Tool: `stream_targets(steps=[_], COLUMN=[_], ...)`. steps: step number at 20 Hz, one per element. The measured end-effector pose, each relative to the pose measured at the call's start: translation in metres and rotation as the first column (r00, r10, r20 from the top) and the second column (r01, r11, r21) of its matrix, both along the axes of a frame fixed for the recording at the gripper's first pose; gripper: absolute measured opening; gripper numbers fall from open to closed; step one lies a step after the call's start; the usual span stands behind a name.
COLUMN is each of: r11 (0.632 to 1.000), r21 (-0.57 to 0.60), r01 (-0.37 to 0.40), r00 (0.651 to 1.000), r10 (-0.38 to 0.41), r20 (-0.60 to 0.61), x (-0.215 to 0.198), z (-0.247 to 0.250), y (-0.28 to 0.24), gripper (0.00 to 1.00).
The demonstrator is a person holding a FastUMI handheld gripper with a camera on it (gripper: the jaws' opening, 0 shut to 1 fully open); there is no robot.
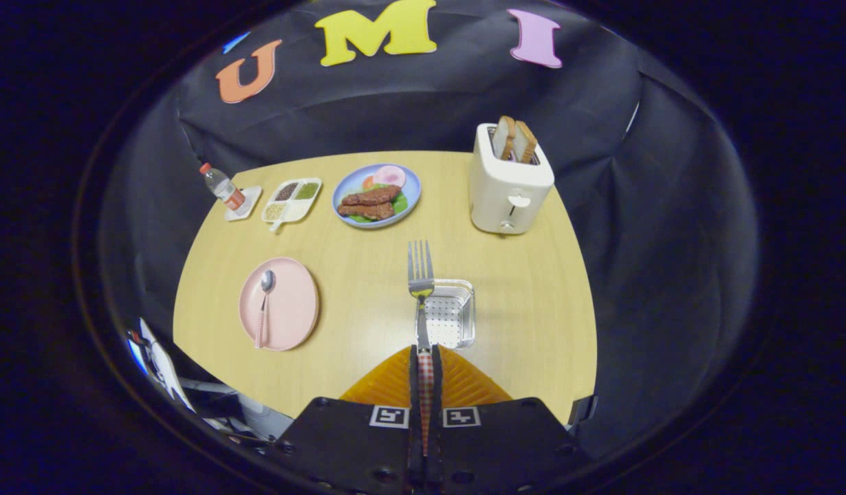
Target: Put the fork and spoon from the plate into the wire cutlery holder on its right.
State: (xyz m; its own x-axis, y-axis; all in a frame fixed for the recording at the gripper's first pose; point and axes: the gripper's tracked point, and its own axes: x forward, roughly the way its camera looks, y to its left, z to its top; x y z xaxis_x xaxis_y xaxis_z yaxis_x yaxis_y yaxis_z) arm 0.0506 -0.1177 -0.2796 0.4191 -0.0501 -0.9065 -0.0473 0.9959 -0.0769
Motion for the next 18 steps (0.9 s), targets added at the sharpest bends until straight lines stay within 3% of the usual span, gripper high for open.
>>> stream_targets(steps=[5, 9, 14, 18], r11=[0.998, 0.994, 0.988, 0.989], r21=[-0.005, 0.04, 0.038, 0.022], r01=[0.067, 0.104, 0.147, 0.146], r00=[0.977, 0.912, 0.825, 0.796], r10=[-0.066, -0.079, -0.102, -0.104], r20=[-0.202, -0.403, -0.556, -0.596], x=[-0.001, -0.01, -0.006, 0.009], z=[-0.019, -0.037, -0.06, -0.071], y=[-0.022, -0.018, -0.015, -0.018], gripper=[0.03, 0.03, 0.03, 0.03])
